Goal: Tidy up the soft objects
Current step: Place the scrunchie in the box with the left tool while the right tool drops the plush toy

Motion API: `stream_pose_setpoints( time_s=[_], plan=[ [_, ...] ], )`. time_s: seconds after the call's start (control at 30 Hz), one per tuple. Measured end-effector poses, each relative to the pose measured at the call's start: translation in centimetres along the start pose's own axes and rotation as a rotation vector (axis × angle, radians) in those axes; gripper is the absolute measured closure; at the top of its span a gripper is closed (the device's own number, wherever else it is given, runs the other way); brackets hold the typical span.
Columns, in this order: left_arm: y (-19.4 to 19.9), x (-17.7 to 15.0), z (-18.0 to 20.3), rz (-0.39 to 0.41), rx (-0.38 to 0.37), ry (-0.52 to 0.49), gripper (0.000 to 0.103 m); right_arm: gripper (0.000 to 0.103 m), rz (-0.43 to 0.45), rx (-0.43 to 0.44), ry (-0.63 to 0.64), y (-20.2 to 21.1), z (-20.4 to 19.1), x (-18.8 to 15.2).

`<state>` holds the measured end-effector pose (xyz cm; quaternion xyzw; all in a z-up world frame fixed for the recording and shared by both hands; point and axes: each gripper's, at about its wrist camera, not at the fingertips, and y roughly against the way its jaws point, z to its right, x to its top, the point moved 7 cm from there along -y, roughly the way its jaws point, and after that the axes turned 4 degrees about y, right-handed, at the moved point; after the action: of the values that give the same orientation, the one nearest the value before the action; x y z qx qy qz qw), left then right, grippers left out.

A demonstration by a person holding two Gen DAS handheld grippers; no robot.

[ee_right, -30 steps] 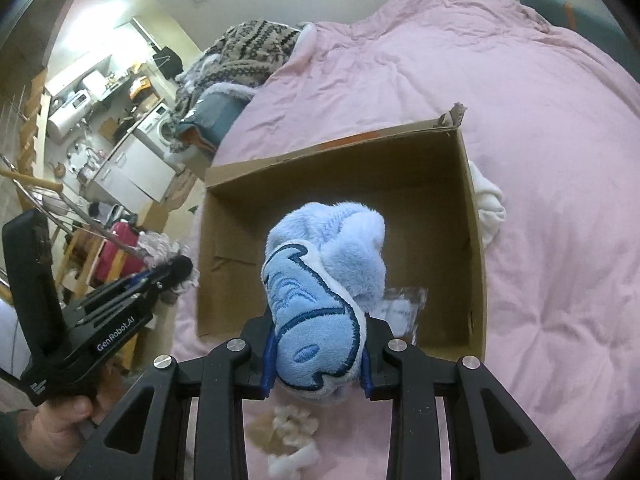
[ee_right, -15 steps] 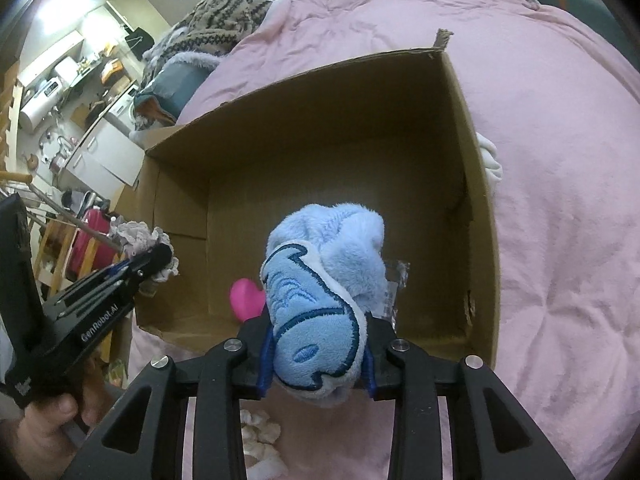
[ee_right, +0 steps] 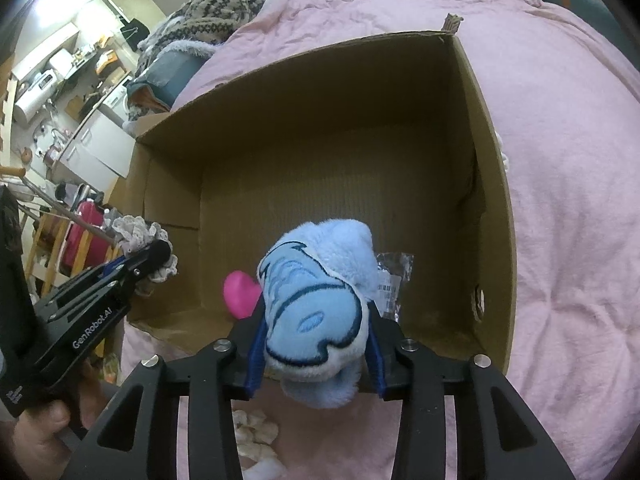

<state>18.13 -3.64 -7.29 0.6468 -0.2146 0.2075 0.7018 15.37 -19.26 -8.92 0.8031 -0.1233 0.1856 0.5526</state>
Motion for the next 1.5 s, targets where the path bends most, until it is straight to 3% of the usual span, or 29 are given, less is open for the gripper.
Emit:
stream_pose_setpoints(
  time_s=[0.17, 0.3, 0.4, 0.53, 0.63, 1.03, 1.5],
  plan=[
    [0.1, 0.0, 0.0, 0.004, 0.0, -0.002, 0.089, 0.055, 0.004, -0.001, 0.01, 0.0, -0.3, 0.0],
    [0.2, 0.0, 0.1, 0.008, 0.001, -0.005, 0.082, 0.04, 0.012, 0.012, 0.006, 0.1, -0.4, 0.1],
    [0.4, 0.0, 0.3, 0.016, 0.006, -0.016, 0.076, 0.035, 0.026, 0.024, -0.009, 0.4, -0.3, 0.3],
    [1.2, 0.3, 0.5, 0.058, 0.012, -0.014, 0.045, 0.031, 0.06, 0.044, -0.032, 1.2, -0.1, 0.8],
    [2.1, 0.7, 0.8, 0.102, 0.004, -0.017, 0.036, 0.031, 0.11, 0.058, -0.031, 2.3, -0.1, 1.2],
    [2.2, 0.7, -0.5, 0.085, 0.044, 0.03, 0.036, 0.031, 0.125, 0.052, -0.046, 2.9, 0.1, 1.5],
    [5.2, 0.1, -1.3, 0.115, 0.056, 0.028, 0.036, 0.031, 0.128, 0.03, -0.037, 3.8, -0.1, 0.8]
  ],
)
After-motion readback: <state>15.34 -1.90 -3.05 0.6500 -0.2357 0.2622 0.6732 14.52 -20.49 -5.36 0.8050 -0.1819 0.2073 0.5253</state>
